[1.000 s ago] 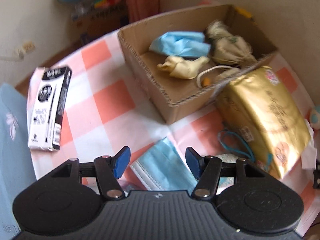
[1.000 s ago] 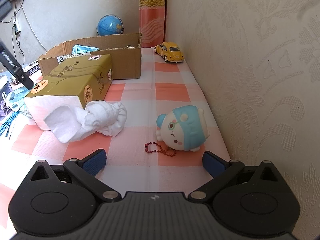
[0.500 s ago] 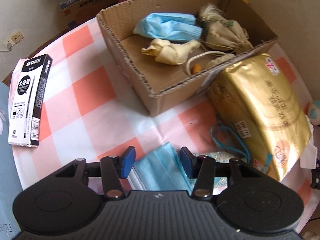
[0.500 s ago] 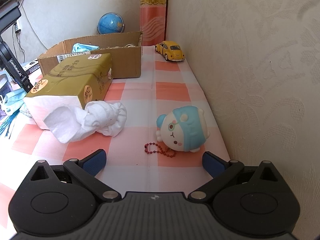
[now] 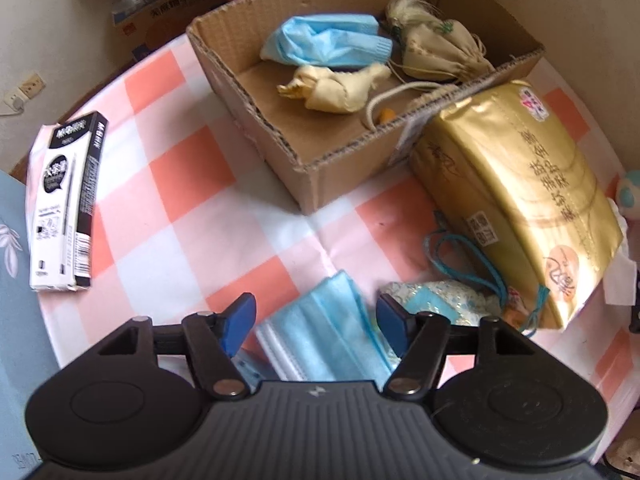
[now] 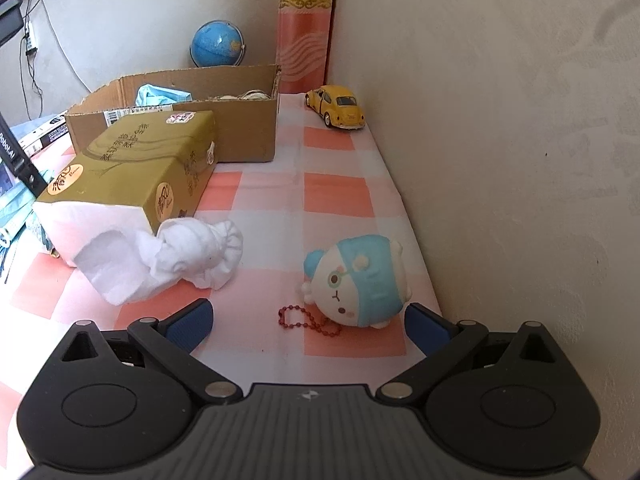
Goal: Organize soft objects
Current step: 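Close the left gripper on the blue face mask while the right gripper grasps the plush doll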
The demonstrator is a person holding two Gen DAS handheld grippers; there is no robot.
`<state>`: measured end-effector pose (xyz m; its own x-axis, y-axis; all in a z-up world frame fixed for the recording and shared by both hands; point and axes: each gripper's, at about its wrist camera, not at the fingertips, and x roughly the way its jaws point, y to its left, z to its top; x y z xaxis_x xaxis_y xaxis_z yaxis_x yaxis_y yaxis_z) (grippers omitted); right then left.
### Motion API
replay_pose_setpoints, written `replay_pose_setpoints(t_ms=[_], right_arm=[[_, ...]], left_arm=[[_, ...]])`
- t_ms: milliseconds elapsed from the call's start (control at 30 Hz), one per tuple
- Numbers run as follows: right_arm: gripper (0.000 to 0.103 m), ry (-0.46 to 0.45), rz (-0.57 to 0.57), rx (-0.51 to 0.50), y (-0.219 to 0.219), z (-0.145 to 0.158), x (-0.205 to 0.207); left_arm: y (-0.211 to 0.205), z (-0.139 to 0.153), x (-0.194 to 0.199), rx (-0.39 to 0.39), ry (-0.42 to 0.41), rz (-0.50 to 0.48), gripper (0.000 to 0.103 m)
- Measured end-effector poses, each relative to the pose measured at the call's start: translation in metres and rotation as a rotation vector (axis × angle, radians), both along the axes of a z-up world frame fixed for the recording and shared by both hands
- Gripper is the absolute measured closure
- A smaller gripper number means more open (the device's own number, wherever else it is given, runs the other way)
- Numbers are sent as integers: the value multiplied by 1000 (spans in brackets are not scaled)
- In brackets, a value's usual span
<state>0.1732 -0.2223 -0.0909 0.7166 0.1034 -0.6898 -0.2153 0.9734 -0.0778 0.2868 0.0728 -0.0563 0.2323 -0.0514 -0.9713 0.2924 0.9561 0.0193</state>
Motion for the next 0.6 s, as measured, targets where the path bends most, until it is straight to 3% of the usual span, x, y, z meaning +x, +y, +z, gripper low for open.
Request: replay_pose_setpoints(t_ms=[233,433,600], right_arm=[[0,-12,-4,-10,-2,3,1],[0,-26,-3,-7,-2,6,-1],[0,-35,-2,-4,-3,9,-3]], left_arm=[[-17,9,-11,-87,11,-51,37],[-31,17,-19,-8,-37,-108,42],[-20,29,-27,-40,-83,-66,43]])
